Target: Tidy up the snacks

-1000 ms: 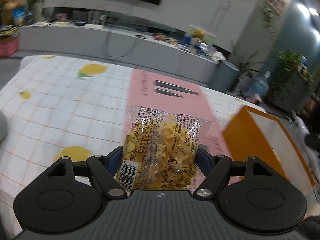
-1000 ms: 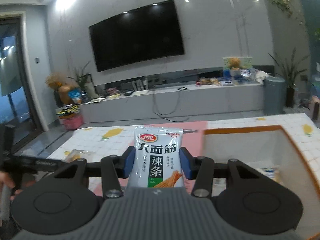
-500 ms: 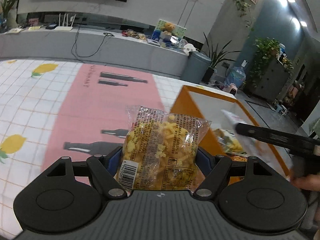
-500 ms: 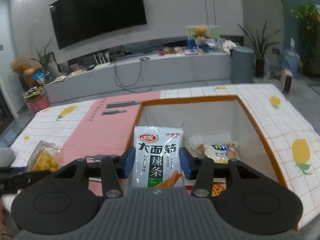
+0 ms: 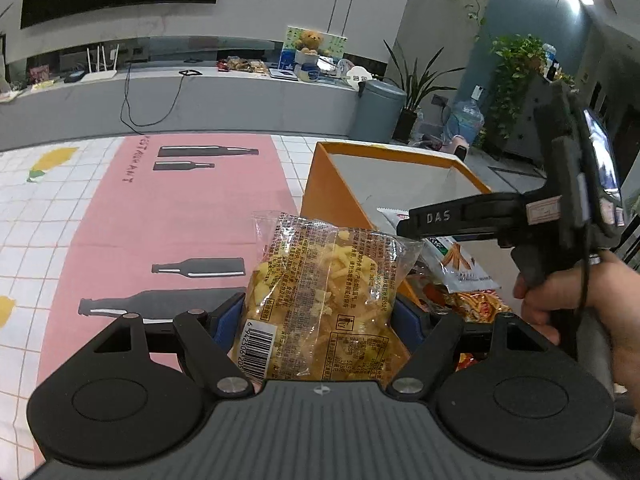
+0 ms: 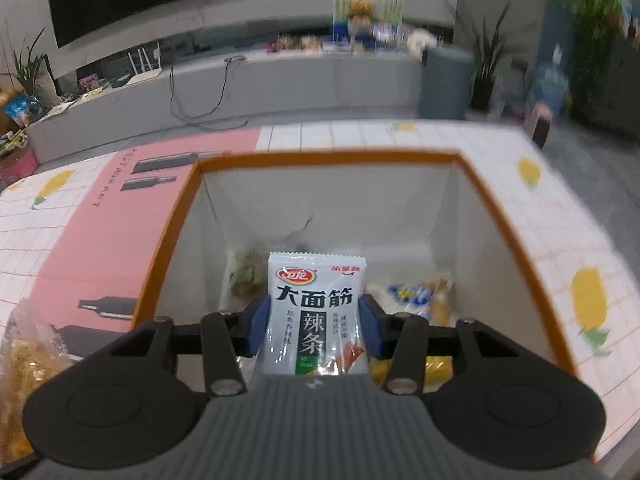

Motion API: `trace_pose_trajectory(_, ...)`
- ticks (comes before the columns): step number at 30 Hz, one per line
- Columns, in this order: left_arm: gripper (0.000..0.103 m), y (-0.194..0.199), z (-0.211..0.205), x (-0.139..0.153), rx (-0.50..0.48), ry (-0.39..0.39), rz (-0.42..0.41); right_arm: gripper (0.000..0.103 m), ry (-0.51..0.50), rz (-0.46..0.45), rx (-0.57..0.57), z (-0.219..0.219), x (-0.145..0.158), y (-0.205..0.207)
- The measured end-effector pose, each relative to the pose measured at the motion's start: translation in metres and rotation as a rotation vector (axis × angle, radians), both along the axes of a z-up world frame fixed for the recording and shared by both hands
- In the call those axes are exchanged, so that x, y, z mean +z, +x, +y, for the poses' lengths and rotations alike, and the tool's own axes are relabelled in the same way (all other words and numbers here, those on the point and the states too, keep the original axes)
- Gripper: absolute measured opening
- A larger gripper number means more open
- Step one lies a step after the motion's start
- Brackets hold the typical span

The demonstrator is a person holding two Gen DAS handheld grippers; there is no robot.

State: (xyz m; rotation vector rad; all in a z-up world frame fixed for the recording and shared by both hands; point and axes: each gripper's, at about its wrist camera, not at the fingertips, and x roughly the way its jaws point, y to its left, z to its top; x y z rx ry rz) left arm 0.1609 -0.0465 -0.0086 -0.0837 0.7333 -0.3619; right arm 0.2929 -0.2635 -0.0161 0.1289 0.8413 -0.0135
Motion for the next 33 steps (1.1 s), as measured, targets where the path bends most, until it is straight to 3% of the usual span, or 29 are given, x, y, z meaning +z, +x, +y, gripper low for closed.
trace_pose_trajectory(2,0.087,-0.001,-0.002,0.0,0.001,0.005,-0.002,0.06,0.012,0.003,-0.016,-0.003,0.002,-0.005)
trace_pose_trajectory(3,0.087,-0.001,-0.003,0.0,0.001,0.007,0.002,0.074,0.012,0.007,-0.025,-0.005,0.004,-0.007)
trace_pose_trajectory(4,0.087,-0.002,-0.004,0.001,0.001,0.011,0.004,0.08,0.022,0.001,-0.029,-0.006,0.006,-0.011)
trace_pose_trajectory(10,0.087,-0.01,-0.018,0.019,-0.004,0.064,-0.029,0.082,0.115,-0.056,-0.022,-0.033,0.039,-0.049)
trace_pose_trajectory(16,0.088,-0.008,-0.056,0.035,-0.022,0.094,-0.048,0.089,-0.012,-0.097,0.018,-0.065,0.071,-0.105)
trace_pose_trajectory(23,0.089,0.007,-0.122,0.026,-0.041,0.155,-0.051,0.089,-0.083,-0.109,0.008,-0.106,0.074,-0.145)
trace_pose_trajectory(26,0.103,-0.004,-0.137,0.022,-0.053,0.22,-0.146,0.089,-0.055,-0.111,-0.013,-0.119,0.073,-0.153)
trace_pose_trajectory(29,0.103,-0.017,-0.146,0.023,-0.002,0.318,-0.189,0.089,-0.016,-0.11,-0.036,-0.127,0.073,-0.158)
trace_pose_trajectory(33,0.103,-0.029,-0.138,0.03,-0.01,0.263,-0.149,0.089,0.005,-0.114,-0.059,-0.127,0.073,-0.169)
